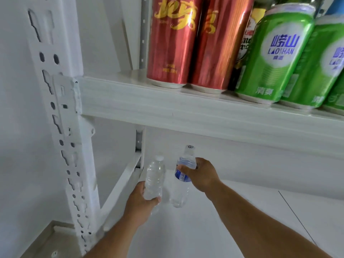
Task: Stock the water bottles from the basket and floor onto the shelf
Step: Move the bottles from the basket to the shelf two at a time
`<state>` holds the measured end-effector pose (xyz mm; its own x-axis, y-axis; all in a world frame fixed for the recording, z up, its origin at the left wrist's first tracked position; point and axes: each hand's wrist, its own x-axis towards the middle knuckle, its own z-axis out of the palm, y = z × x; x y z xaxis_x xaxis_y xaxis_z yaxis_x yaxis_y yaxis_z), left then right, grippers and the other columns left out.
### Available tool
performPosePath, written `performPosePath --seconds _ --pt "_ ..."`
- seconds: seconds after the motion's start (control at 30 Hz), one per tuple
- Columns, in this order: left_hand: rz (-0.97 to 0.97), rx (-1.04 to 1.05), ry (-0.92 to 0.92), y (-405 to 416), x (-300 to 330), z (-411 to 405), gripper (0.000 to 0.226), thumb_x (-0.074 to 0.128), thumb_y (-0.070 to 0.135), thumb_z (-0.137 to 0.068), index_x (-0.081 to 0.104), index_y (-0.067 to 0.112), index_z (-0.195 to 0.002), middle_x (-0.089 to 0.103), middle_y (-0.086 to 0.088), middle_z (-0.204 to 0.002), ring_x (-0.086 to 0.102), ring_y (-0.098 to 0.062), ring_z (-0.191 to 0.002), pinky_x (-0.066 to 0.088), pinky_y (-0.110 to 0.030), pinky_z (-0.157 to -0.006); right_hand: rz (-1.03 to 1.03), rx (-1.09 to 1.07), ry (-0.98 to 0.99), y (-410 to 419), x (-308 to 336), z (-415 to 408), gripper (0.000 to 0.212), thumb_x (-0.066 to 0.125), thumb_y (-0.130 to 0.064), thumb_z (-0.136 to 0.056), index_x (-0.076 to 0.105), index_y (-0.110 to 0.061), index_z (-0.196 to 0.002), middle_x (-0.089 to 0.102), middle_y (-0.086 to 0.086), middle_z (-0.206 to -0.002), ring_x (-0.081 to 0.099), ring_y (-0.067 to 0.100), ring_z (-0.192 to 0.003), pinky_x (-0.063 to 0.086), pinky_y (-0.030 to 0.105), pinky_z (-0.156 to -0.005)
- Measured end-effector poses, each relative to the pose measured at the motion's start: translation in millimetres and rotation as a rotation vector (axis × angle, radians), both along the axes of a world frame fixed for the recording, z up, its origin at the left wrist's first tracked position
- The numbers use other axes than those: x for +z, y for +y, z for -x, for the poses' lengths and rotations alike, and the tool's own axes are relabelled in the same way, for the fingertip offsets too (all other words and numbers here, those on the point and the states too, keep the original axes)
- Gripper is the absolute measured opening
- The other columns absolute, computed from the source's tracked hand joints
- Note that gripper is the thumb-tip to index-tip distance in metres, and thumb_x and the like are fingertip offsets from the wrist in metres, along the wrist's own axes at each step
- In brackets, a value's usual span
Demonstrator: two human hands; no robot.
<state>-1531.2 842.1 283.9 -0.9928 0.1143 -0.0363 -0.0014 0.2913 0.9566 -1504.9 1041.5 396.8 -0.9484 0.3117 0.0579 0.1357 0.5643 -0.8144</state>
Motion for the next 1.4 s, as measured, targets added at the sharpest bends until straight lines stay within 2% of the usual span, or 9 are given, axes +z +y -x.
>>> performPosePath --seconds 0.2,0.4,0.53,0.7,0.87,1.0,1.13,1.3,1.4 --pt "-0.007 0.051 0.049 28.1 -18.1 66.4 0.046 0.084 0.027 -0.069 0.056 0.035 -0.105 0.068 0.015 -0.098 0.064 -0.004 -0.09 0.046 -0.021 -0.068 -0.02 0.076 0.004 14.3 -13.9 65.9 0.022 0.063 -0.041 -0.067 0.072 -0.026 -0.08 0.074 0.002 -0.075 0.072 0.015 -0.069 0.057 0.033 -0.07" --pt "-0.009 0.072 0.104 41.1 -28.8 123.9 0.052 0.083 0.027 -0.069 0.053 0.037 -0.109 0.064 0.021 -0.096 0.064 -0.006 -0.093 0.047 -0.021 -0.075 -0.104 0.098 -0.004 24.7 -32.5 113.5 0.026 0.061 -0.035 -0.07 0.056 -0.011 -0.063 0.053 -0.013 -0.061 0.046 0.005 -0.056 0.036 0.024 -0.056" --pt "0.028 0.091 0.148 44.7 -34.9 142.4 0.054 0.083 0.03 -0.07 0.046 0.039 -0.109 0.049 0.032 -0.088 0.055 0.0 -0.083 0.041 -0.014 -0.069 -0.065 0.049 -0.008 27.0 -46.4 132.6 0.026 0.064 -0.038 -0.069 0.067 -0.013 -0.061 0.064 -0.011 -0.063 0.058 0.005 -0.061 0.044 0.022 -0.059" --pt "0.029 0.082 0.16 52.3 -43.5 153.9 0.054 0.083 0.027 -0.072 0.051 0.032 -0.115 0.06 0.02 -0.091 0.056 0.005 -0.08 0.038 -0.003 -0.056 -0.036 0.072 0.034 22.5 -53.7 143.3 0.019 0.069 -0.038 -0.073 0.072 -0.025 -0.059 0.071 -0.013 -0.074 0.063 -0.005 -0.057 0.048 0.025 -0.064" --pt "0.036 0.041 0.168 58.9 -46.1 153.3 0.053 0.081 0.027 -0.074 0.049 0.036 -0.116 0.06 0.021 -0.098 0.058 0.004 -0.091 0.038 -0.001 -0.049 0.028 0.065 0.031 21.4 -59.2 143.9 0.037 0.073 -0.039 -0.078 0.068 -0.013 -0.104 0.07 -0.002 -0.097 0.066 0.01 -0.08 0.05 0.024 -0.072" --pt "0.075 0.013 0.15 58.4 -44.2 153.7 0.063 0.078 0.035 -0.077 0.044 0.039 -0.13 0.053 0.021 -0.11 0.051 0.006 -0.083 0.037 -0.004 -0.057 0.053 0.075 0.017 27.9 -60.3 141.8 0.043 0.072 -0.036 -0.083 0.065 -0.008 -0.115 0.072 0.003 -0.102 0.07 0.015 -0.082 0.057 0.033 -0.083" --pt "0.135 0.005 0.151 60.2 -41.7 158.2 0.065 0.077 0.035 -0.079 0.047 0.03 -0.136 0.062 0.011 -0.122 0.056 -0.006 -0.1 0.044 -0.017 -0.078 0.034 0.066 -0.022 33.7 -62.5 138.5 0.04 0.075 -0.039 -0.083 0.061 -0.02 -0.115 0.069 0.002 -0.111 0.068 0.017 -0.098 0.054 0.036 -0.092" --pt "0.187 -0.016 0.071 57.1 -45.2 153.5 0.081 0.074 0.031 -0.084 0.03 0.02 -0.152 0.047 -0.001 -0.149 0.045 -0.019 -0.136 0.039 -0.032 -0.109 -0.008 0.046 -0.09 37.2 -66.0 133.5 0.06 0.075 -0.039 -0.082 0.052 -0.015 -0.132 0.063 0.0 -0.117 0.062 0.016 -0.104 0.053 0.033 -0.092" --pt "0.191 -0.01 0.04 52.9 -42.5 141.3 0.084 0.074 0.029 -0.084 0.027 0.017 -0.153 0.043 -0.003 -0.152 0.043 -0.021 -0.137 0.037 -0.037 -0.112 -0.063 0.038 -0.116 35.1 -66.9 122.5 0.067 0.071 -0.046 -0.085 0.047 -0.013 -0.138 0.06 0.0 -0.12 0.06 0.014 -0.101 0.05 0.024 -0.08"
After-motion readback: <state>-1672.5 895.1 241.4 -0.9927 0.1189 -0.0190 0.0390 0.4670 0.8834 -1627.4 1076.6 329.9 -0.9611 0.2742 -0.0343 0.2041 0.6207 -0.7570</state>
